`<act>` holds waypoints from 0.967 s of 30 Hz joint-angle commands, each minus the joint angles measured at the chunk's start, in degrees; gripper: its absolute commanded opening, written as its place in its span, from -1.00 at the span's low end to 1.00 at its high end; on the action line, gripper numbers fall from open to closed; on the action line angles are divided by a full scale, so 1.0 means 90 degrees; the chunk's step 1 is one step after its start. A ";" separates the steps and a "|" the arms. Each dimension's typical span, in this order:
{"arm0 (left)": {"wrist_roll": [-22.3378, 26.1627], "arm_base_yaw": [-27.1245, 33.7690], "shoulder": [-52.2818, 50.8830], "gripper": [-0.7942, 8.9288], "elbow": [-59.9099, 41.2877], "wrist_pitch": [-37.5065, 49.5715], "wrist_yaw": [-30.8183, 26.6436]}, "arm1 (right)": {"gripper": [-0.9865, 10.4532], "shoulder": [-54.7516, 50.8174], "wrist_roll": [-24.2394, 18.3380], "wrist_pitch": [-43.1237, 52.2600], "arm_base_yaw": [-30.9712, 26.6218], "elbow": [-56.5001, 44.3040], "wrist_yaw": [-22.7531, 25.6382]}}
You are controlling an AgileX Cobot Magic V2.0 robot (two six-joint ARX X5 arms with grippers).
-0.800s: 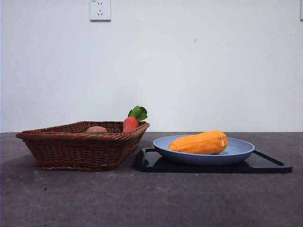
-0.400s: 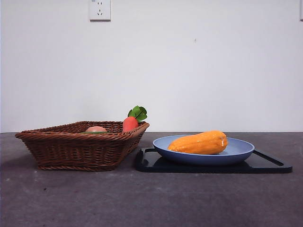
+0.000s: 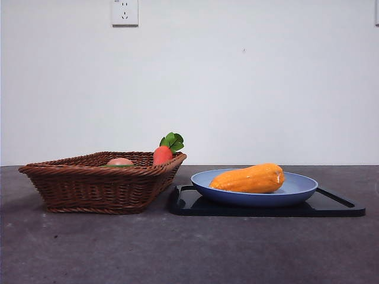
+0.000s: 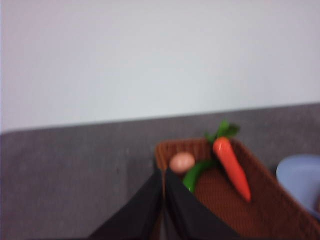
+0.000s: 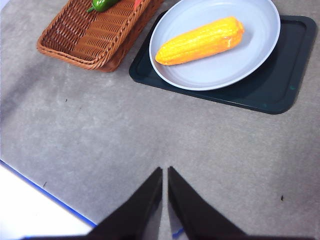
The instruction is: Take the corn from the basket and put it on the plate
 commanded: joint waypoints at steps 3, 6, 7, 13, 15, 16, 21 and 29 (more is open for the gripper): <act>-0.0027 0.0058 -0.0663 -0.82 -0.0874 0.0112 -0.0002 | -0.82 0.0022 0.0027 0.0063 0.0019 0.0039 -0.0002; -0.0027 0.0104 -0.1066 -0.82 -0.1345 0.0104 -0.0002 | -0.82 0.0022 0.0024 0.0063 0.0019 0.0039 0.0000; -0.0027 0.0117 -0.1197 -0.82 -0.1479 0.0097 -0.0002 | -0.82 0.0022 0.0024 0.0063 0.0019 0.0039 0.0000; -0.0024 0.0163 -0.1598 -0.82 -0.1974 0.0015 -0.0002 | -0.82 0.0022 0.0024 0.0066 0.0019 0.0039 0.0000; -0.0024 0.0163 -0.1598 -0.82 -0.2047 -0.0034 -0.0002 | -0.82 0.0022 0.0024 0.0063 0.0019 0.0039 -0.0002; -0.0017 0.0163 -0.1598 -0.82 -0.2081 -0.0061 -0.0002 | -0.82 0.0022 0.0027 0.0068 0.0019 0.0039 0.0000; -0.0027 0.0163 -0.1598 -0.82 -0.2186 -0.0321 0.0000 | -0.82 0.0022 0.0024 0.0066 0.0019 0.0039 0.0000; -0.0027 0.0163 -0.1598 -0.82 -0.2186 -0.0437 0.0005 | -0.82 0.0022 0.0027 0.0066 0.0019 0.0039 0.0000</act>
